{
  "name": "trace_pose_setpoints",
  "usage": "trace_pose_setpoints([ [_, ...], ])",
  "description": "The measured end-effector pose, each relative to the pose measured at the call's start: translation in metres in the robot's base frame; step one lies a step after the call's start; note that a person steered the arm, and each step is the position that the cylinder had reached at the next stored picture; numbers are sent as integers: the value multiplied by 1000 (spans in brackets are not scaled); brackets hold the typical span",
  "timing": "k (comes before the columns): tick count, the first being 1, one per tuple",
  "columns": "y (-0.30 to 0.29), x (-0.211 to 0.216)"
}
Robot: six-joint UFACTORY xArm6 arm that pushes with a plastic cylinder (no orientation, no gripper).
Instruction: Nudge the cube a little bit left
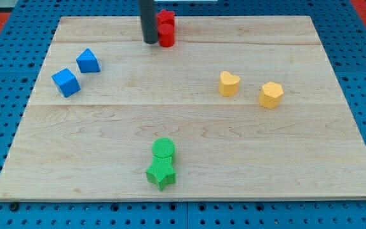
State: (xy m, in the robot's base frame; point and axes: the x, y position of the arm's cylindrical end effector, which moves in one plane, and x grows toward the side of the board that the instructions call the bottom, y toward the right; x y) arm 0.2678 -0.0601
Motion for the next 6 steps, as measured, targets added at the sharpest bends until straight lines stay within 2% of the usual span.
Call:
trace_pose_setpoints([
  [1,12,62],
  [2,-57,135],
  [3,-149,145],
  [4,-146,100],
  [5,-58,91],
  [6,-46,55],
])
